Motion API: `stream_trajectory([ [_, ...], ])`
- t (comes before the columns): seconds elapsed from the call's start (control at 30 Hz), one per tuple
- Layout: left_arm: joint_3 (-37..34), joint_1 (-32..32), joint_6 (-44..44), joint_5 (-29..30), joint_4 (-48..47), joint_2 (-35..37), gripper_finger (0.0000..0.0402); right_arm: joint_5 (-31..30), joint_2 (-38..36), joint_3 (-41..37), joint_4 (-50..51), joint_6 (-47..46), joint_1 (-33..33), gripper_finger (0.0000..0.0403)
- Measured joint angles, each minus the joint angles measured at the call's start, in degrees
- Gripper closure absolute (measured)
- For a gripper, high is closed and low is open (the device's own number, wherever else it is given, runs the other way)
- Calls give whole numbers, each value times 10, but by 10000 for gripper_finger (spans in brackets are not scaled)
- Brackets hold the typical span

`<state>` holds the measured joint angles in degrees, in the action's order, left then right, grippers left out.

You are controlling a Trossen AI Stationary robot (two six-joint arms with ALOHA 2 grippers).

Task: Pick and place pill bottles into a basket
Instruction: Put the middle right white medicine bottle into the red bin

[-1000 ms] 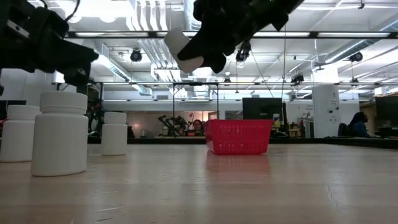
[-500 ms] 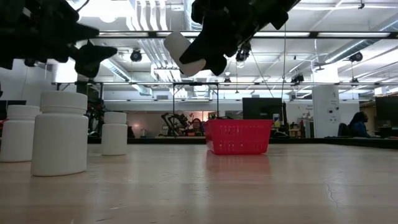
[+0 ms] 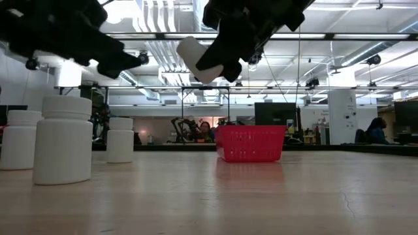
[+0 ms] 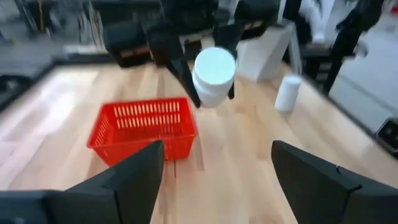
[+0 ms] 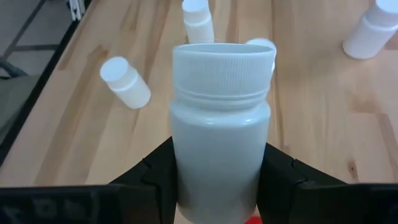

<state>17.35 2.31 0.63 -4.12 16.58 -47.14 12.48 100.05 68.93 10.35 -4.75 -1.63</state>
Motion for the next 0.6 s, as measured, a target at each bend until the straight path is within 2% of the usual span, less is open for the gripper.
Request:
stream_trajectory([
  [0.1,62,0,-11,0,-68,-67,121,-4,0,0,3,0,0,260],
  [0.3,147,0,-28,-1,-77,-172,121,-38,0,0,22,9,-4,260],
  [0.43,189,0,-27,-1,-86,-213,121,-63,0,-1,47,12,-5,260],
  [0.6,221,0,-19,-1,-86,-249,121,-66,0,-1,39,24,-8,260],
])
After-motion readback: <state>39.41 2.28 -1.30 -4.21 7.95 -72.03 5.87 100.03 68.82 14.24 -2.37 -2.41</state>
